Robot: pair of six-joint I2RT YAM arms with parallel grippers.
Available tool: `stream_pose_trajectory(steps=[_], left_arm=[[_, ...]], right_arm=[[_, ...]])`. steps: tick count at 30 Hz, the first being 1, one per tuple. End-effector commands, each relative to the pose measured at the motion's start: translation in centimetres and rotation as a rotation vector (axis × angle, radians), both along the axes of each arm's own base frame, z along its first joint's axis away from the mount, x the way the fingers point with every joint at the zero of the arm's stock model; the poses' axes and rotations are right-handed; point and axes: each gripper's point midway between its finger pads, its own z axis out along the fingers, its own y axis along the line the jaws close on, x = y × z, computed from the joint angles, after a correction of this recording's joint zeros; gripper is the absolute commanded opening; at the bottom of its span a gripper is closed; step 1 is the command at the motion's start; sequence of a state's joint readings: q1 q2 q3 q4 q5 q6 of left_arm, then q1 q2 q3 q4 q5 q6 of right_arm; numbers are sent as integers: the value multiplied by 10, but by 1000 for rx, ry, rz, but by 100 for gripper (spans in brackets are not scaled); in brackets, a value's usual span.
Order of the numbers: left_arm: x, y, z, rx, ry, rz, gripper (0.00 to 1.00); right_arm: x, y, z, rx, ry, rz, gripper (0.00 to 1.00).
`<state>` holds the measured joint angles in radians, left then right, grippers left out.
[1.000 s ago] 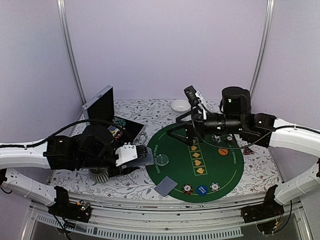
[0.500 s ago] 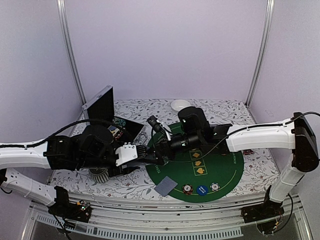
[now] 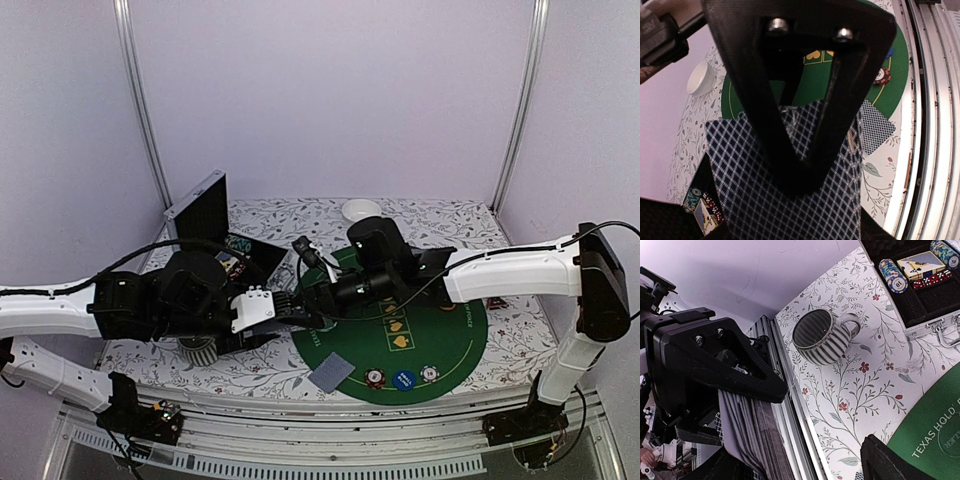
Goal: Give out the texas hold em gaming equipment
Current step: Pick up the poker card from the face-down deck piles.
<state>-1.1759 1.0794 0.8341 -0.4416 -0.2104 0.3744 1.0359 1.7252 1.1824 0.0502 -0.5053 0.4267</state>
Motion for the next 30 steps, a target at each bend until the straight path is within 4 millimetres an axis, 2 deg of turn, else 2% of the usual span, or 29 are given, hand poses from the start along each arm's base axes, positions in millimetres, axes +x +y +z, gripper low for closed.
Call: stream_pose_trajectory(steps=[1,7,11,12,13,15,18,25,30], left_arm=[[5,1,9,-40,-20,8,55],[5,0,9,-38,-20,6,55],[5,0,8,-37,-21,7,55],[5,0,8,-36,-20,8,55],[5,0,8,-36,-20,9,55],[5,0,7,-34,-20,9,55],[5,0,7,-33,-20,9,55],[5,0,8,-34,-20,9,55],[5,0,8,-35,-20,7,55]], right_arm=[[8,-13,-6,-87,2,-73,80],[9,-26,7,-103,-26,-103,76],[-1,-26,14,-82,-12,-50,71],[-6,-25,13,-79,2,-25,69],[-7,-19,25,-51,0,-4,66],[-11,-15,35,-26,3,25,61],[-9,-15,43,-15,-13,15,54],[-7,-20,40,-47,-12,-2,30],[-7,-26,41,-64,1,-22,20]])
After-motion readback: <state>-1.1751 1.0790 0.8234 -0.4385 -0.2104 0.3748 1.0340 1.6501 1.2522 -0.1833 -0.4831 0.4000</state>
